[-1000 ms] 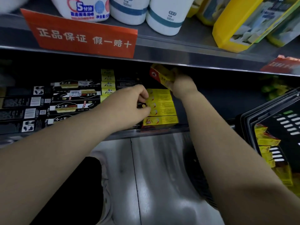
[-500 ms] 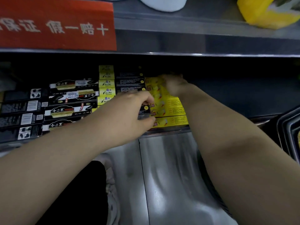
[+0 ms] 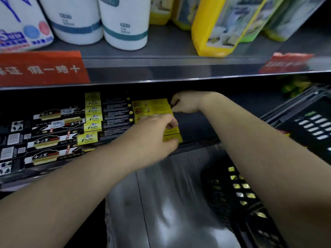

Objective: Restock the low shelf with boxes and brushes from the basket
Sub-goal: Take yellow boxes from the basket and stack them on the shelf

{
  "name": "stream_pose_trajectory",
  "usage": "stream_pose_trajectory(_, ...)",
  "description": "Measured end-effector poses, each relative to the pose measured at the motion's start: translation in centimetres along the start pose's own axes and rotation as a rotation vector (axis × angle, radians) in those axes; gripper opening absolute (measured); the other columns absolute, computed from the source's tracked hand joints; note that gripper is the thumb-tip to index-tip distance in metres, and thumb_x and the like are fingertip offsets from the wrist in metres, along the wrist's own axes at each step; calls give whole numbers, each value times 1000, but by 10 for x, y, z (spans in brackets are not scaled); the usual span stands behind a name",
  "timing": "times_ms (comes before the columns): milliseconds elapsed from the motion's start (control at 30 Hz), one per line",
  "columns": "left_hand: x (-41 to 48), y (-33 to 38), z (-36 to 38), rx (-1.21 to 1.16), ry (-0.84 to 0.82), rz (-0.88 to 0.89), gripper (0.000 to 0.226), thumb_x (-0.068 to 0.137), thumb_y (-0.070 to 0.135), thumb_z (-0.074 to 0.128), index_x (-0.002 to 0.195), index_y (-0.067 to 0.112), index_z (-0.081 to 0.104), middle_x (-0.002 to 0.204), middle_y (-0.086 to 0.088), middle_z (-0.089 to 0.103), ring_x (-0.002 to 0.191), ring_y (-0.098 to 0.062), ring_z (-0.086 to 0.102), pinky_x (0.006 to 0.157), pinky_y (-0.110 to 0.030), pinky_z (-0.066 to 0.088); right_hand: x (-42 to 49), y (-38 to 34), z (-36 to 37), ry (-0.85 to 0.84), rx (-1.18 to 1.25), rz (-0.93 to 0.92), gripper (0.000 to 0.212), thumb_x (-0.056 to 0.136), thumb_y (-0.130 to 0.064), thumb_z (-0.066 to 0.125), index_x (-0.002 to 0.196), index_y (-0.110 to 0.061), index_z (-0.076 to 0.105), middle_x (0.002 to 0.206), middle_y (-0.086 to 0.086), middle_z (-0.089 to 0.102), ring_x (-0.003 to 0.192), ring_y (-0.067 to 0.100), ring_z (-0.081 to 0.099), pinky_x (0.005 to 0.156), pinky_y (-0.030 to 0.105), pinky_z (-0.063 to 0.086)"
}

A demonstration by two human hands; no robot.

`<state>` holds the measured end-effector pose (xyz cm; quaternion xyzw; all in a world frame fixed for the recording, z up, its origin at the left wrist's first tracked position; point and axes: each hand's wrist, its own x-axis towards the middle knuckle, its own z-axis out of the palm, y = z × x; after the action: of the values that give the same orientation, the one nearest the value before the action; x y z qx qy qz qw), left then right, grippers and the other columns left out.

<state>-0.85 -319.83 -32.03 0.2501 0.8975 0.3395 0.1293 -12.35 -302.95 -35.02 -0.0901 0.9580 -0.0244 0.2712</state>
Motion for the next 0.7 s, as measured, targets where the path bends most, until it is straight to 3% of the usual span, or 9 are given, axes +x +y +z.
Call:
stream_pose_trajectory(100, 7, 32, 15, -29, -5, 58, 37, 86, 31, 59, 121, 21, 53, 123, 5, 57, 115, -12, 50, 95, -23, 36, -74, 20, -11, 156, 326, -13, 33, 91, -19, 60, 121, -5, 60, 110, 12, 65, 93, 17, 61, 74, 13, 40)
stream_pose_trajectory(200, 11, 69, 34, -30, 15, 157, 39, 87, 31, 57, 124, 21, 52, 126, 1, 55, 118, -16, 49, 98, -27, 34, -156, 50, -6, 389, 718, -10, 13, 90, -7, 59, 102, -8, 65, 86, 5, 66, 74, 6, 59, 71, 14, 45)
stream_pose_trajectory(333, 17, 112, 62, -25, -2, 276, 44, 90, 34, 53, 132, 23, 45, 132, 5, 47, 124, -15, 40, 99, -22, 29, -235, 99, 30, 557, 1055, 177, 22, 93, -2, 51, 85, -17, 64, 72, -4, 68, 59, 0, 59, 61, 13, 47)
stream_pose_trajectory(600, 65, 174, 100, 125, -222, 486, 34, 92, 35, 52, 125, 27, 50, 125, 8, 53, 120, -12, 44, 96, -26, 35, -273, 220, 116, 646, 1121, 755, 12, 93, -8, 51, 89, -7, 62, 78, 6, 64, 64, 14, 55, 59, 24, 42)
stream_pose_trajectory(700, 84, 184, 118, 116, -310, 476, 29, 92, 31, 53, 120, 25, 54, 119, 9, 57, 110, -12, 52, 92, -31, 42, -258, 255, 144, 436, 890, 960, 22, 94, -18, 54, 105, 0, 62, 97, 17, 61, 86, 29, 60, 63, 28, 43)
